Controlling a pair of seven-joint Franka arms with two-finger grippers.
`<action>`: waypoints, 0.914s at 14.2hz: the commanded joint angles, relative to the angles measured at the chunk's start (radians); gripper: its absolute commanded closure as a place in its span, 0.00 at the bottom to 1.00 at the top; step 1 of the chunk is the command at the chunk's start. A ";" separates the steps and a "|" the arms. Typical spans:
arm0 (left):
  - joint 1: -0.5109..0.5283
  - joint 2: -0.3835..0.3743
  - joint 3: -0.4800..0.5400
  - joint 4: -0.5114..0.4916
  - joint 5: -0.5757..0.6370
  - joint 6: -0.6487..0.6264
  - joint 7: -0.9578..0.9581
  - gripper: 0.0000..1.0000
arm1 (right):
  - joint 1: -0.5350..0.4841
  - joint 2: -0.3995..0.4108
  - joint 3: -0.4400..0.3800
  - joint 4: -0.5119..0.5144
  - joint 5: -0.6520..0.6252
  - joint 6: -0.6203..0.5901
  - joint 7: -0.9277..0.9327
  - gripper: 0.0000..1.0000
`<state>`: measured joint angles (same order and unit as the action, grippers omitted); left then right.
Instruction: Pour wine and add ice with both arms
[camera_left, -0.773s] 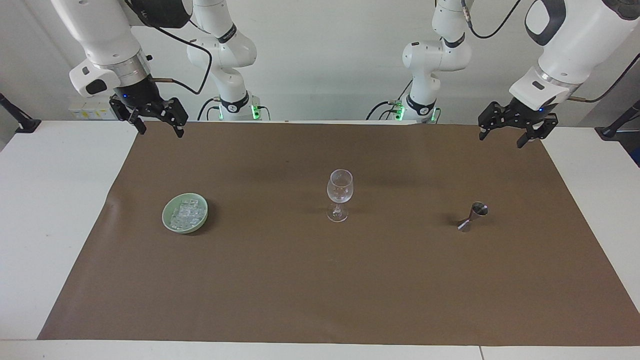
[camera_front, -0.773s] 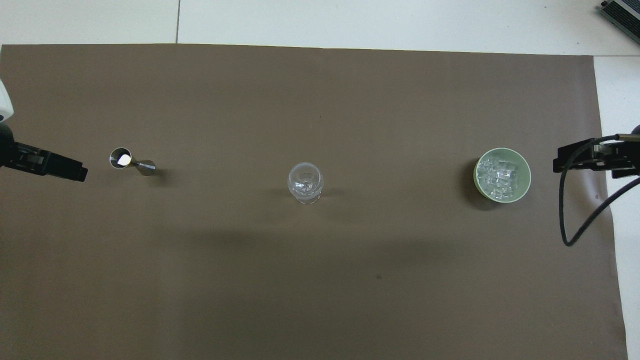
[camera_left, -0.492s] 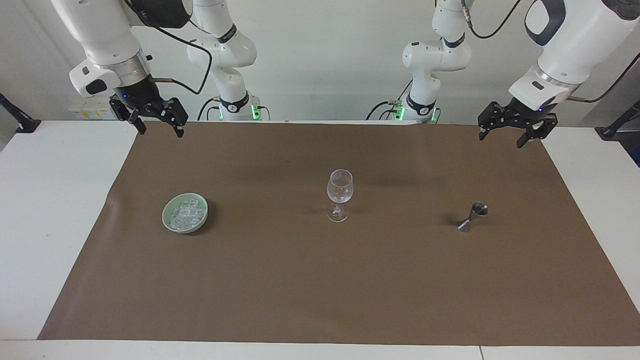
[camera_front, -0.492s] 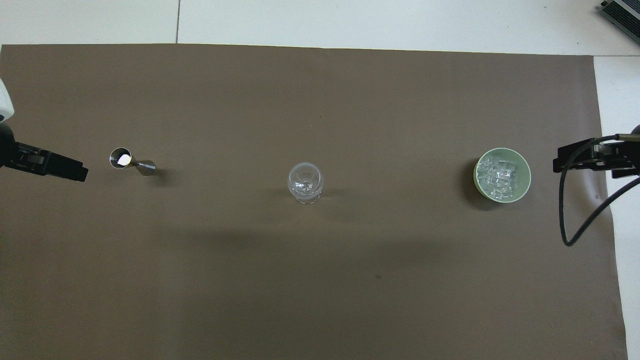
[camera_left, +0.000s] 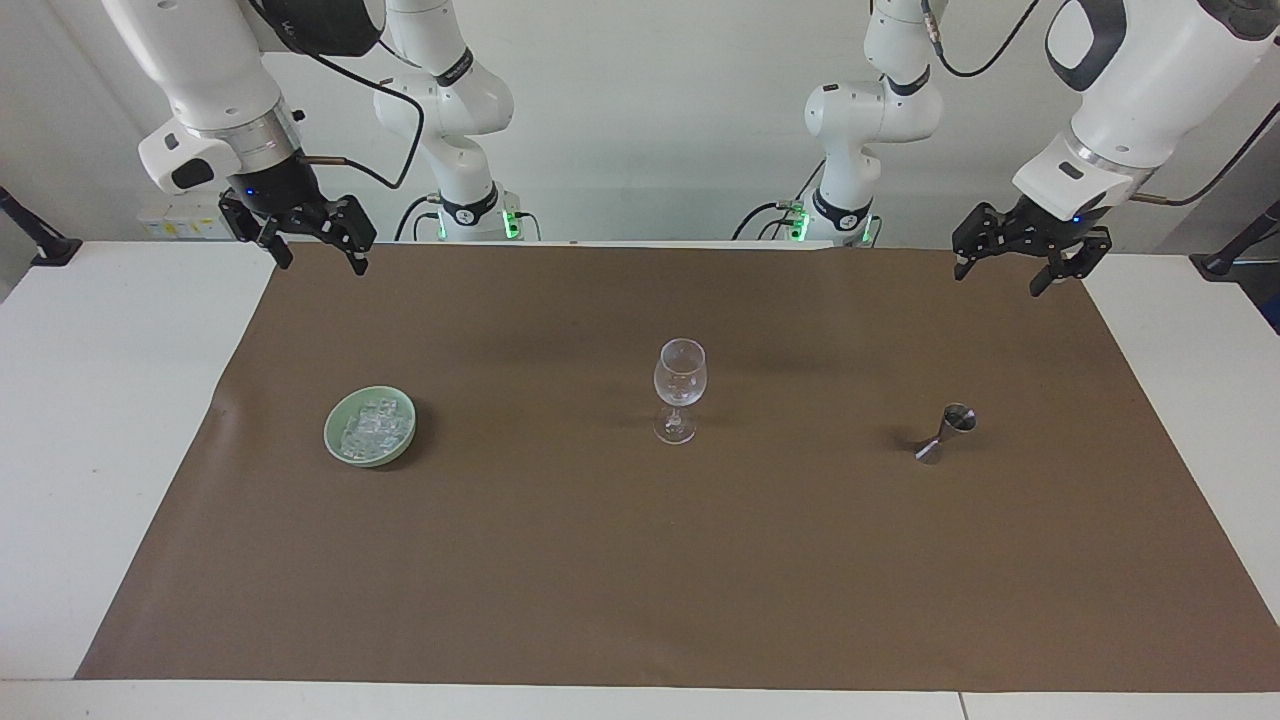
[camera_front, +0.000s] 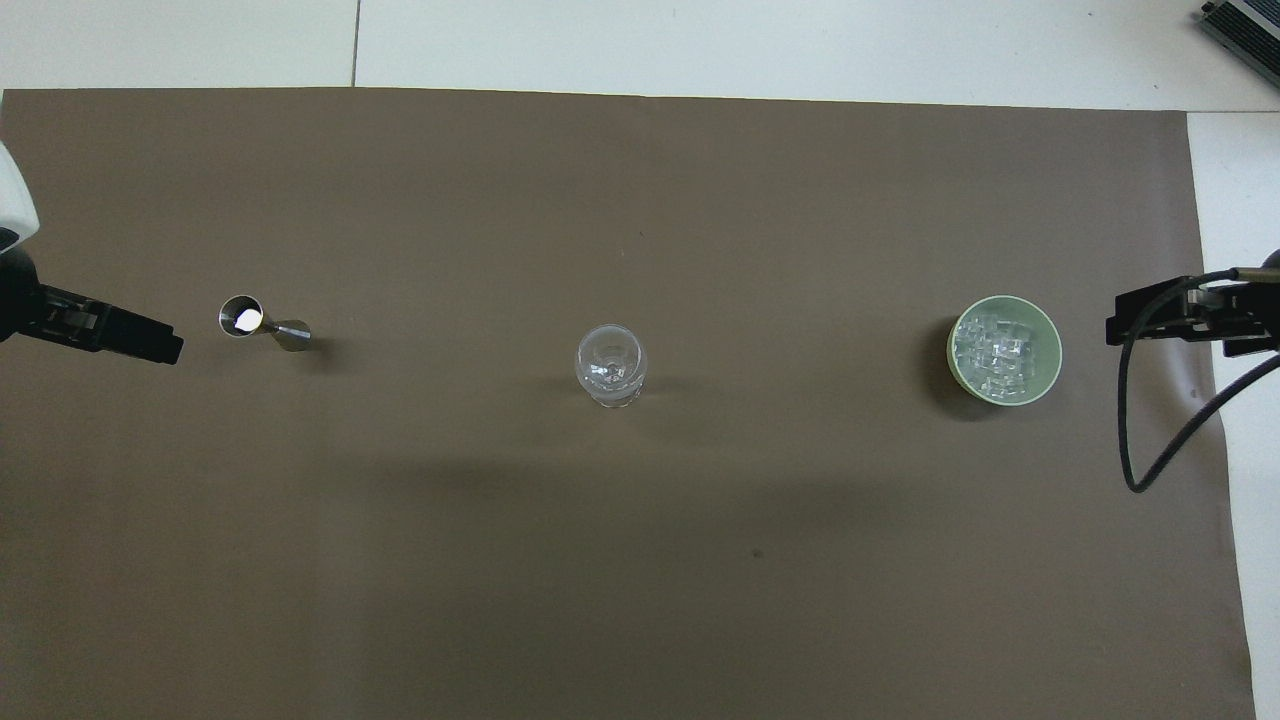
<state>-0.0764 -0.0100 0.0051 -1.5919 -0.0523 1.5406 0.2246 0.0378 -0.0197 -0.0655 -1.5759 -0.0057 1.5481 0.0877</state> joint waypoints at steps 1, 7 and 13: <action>-0.019 -0.024 0.007 -0.026 0.016 0.006 -0.007 0.00 | -0.004 -0.025 0.000 -0.027 0.024 -0.002 -0.025 0.00; -0.046 -0.041 -0.002 -0.053 0.016 -0.007 -0.008 0.00 | -0.004 -0.025 0.000 -0.027 0.024 -0.002 -0.025 0.00; -0.022 -0.045 0.009 -0.065 0.016 0.000 -0.005 0.00 | -0.004 -0.025 0.000 -0.027 0.024 -0.002 -0.023 0.00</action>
<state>-0.1073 -0.0220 0.0047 -1.6192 -0.0523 1.5333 0.2244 0.0378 -0.0197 -0.0655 -1.5759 -0.0057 1.5481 0.0876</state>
